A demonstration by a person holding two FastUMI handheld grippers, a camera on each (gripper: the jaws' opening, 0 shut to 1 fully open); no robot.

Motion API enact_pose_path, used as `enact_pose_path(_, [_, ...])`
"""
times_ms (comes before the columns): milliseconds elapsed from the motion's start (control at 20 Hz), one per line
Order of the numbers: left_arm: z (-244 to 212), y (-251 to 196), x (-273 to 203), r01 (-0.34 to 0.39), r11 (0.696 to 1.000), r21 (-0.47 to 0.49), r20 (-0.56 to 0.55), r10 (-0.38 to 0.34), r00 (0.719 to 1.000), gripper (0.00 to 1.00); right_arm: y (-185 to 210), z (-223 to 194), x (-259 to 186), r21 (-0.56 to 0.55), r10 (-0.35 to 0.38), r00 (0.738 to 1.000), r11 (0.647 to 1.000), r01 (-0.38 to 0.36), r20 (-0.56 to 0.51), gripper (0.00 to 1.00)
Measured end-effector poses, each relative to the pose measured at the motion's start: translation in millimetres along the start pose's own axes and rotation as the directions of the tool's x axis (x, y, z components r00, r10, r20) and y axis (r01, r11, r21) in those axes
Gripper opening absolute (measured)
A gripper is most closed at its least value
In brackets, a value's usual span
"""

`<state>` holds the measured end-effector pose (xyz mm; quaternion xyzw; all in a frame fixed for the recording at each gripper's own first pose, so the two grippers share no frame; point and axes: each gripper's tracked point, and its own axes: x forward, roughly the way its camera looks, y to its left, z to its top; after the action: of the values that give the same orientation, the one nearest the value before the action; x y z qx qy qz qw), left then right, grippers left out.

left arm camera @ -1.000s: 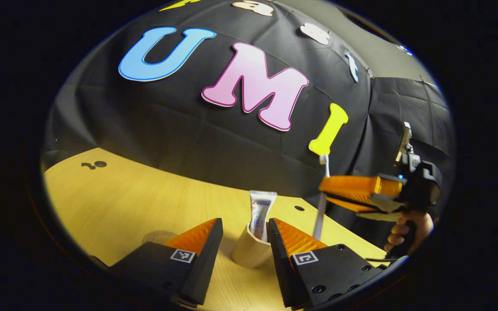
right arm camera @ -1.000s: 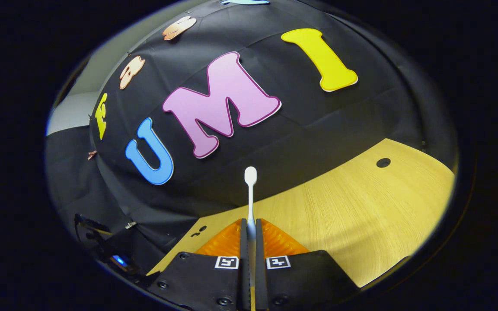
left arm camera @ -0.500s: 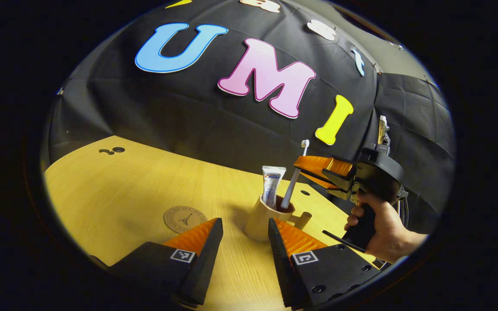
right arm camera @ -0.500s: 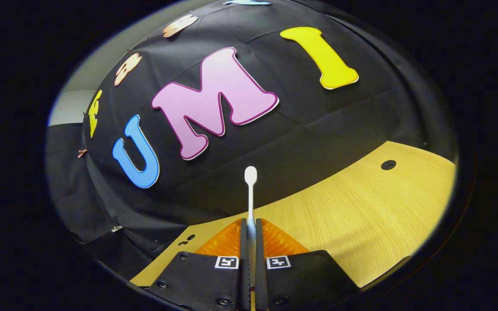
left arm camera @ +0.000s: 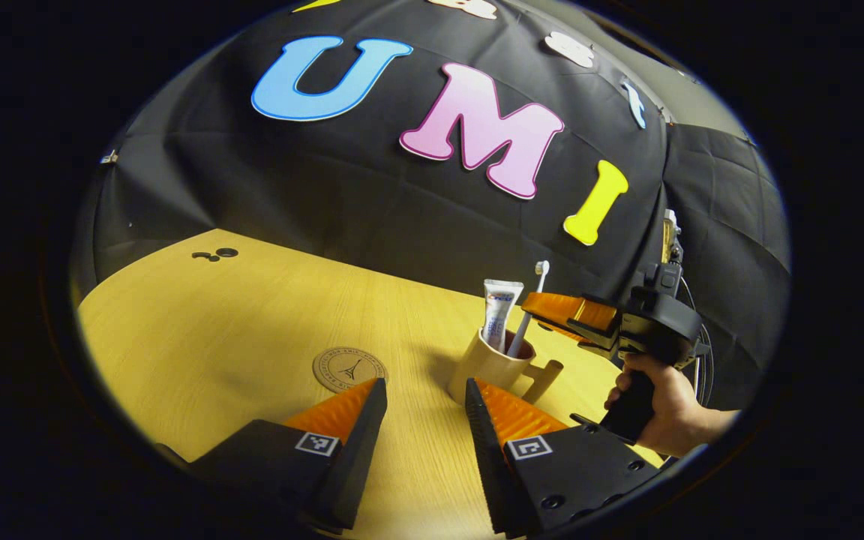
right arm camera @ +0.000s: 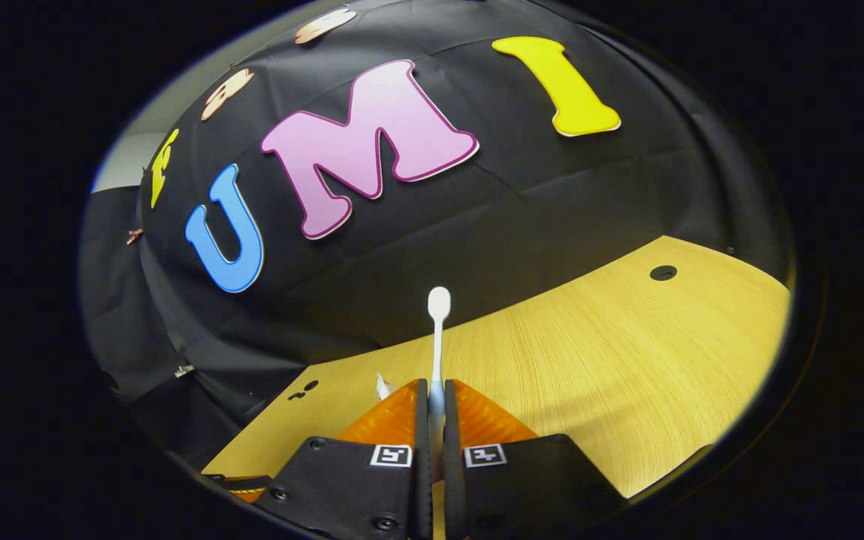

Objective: Put the toothbrush and toothpaste on the desktop into the cup, then pick up the cup and place it on the coaster on the desktop.

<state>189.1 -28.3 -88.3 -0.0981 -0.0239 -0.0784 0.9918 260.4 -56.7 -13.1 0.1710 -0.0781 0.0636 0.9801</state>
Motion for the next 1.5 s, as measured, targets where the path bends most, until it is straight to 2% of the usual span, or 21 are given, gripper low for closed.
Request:
enact_pose_path(150, [10,-2,-6,-0.008,0.999,-0.031,0.000,0.008,1.000,0.67,-4,-21,-6,-0.021,-0.013,0.996,1.000,0.012,-0.084,0.18])
enact_pose_path(300, [21,-3,-15,-0.009,0.999,-0.042,-0.005,0.009,1.000,0.67,-1,-31,-19,-0.039,-0.016,0.990,0.999,0.010,-0.140,0.20])
enact_pose_path(350, [23,-4,-19,-0.011,0.999,-0.044,-0.008,0.011,1.000,0.67,1,-30,-23,-0.040,-0.014,0.988,0.999,0.008,-0.152,0.15])
enact_pose_path(400, [24,-2,-24,-0.016,0.999,-0.046,-0.017,0.015,1.000,0.67,2,-31,-28,-0.034,-0.016,0.986,0.999,0.010,-0.168,0.16])
enact_pose_path(450, [24,-1,-29,-0.021,0.999,-0.048,-0.028,0.020,0.999,0.67,3,-31,-33,-0.028,-0.018,0.982,1.000,0.013,-0.186,0.27])
enact_pose_path(600, [21,7,-42,-0.061,0.998,-0.022,-0.061,0.060,0.996,0.67,1,-31,-50,-0.074,-0.044,0.970,0.997,0.027,-0.241,0.27])
enact_pose_path(650, [21,8,-46,-0.068,0.998,-0.014,-0.070,0.067,0.995,0.67,1,-30,-57,-0.093,-0.046,0.965,0.995,0.023,-0.259,0.33])
enact_pose_path(750, [21,7,-52,-0.069,0.998,0.001,-0.084,0.069,0.994,0.67,-2,-29,-67,-0.125,-0.058,0.951,0.992,0.021,-0.303,0.35])
enact_pose_path(800, [22,6,-56,-0.066,0.998,0.009,-0.090,0.067,0.994,0.67,-4,-29,-73,-0.141,-0.066,0.942,0.990,0.020,-0.330,0.40])
enact_pose_path(850, [21,5,-61,-0.067,0.998,0.017,-0.094,0.068,0.993,0.67,-9,-31,-77,-0.167,-0.087,0.930,0.986,0.029,-0.357,0.34])
enact_pose_path(900, [20,5,-62,-0.067,0.997,0.024,-0.101,0.069,0.992,0.67,-14,-33,-80,-0.193,-0.108,0.917,0.981,0.034,-0.383,0.45])
enact_pose_path(950, [20,7,-65,-0.079,0.996,0.033,-0.110,0.083,0.990,0.67,-17,-36,-83,-0.219,-0.124,0.904,0.975,0.035,-0.408,0.36])
enact_pose_path(1000, [18,8,-65,-0.085,0.996,0.038,-0.119,0.089,0.989,0.67,-18,-38,-84,-0.242,-0.127,0.893,0.970,0.021,-0.431,0.47])
enact_pose_path(1050, [19,8,-67,-0.086,0.995,0.041,-0.119,0.091,0.989,0.67,-17,-41,-85,-0.264,-0.124,0.882,0.965,-0.001,-0.455,0.41])
enact_pose_path(1100, [19,9,-68,-0.086,0.995,0.043,-0.120,0.090,0.989,0.66,-17,-46,-87,-0.285,-0.126,0.863,0.958,-0.021,-0.488,0.52])
enact_pose_path(1200, [18,11,-70,-0.089,0.995,0.049,-0.125,0.094,0.988,0.67,-22,-61,-87,-0.327,-0.147,0.819,0.944,-0.052,-0.555,0.56])
enact_pose_path(1250, [17,12,-72,-0.093,0.994,0.051,-0.128,0.099,0.987,0.67,-25,-66,-87,-0.350,-0.162,0.794,0.934,-0.067,-0.585,0.56])
enact_pose_path(1400, [15,15,-74,-0.102,0.994,0.047,-0.130,0.107,0.986,0.67,-33,-78,-81,-0.412,-0.196,0.743,0.904,-0.116,-0.640,0.57])
enact_pose_path(1450, [14,15,-74,-0.104,0.994,0.043,-0.130,0.109,0.986,0.67,-34,-80,-82,-0.421,-0.203,0.726,0.898,-0.130,-0.657,0.51])
enact_pose_path(1500, [13,16,-74,-0.108,0.993,0.040,-0.131,0.112,0.985,0.67,-35,-83,-79,-0.427,-0.208,0.711,0.893,-0.143,-0.672,0.65])
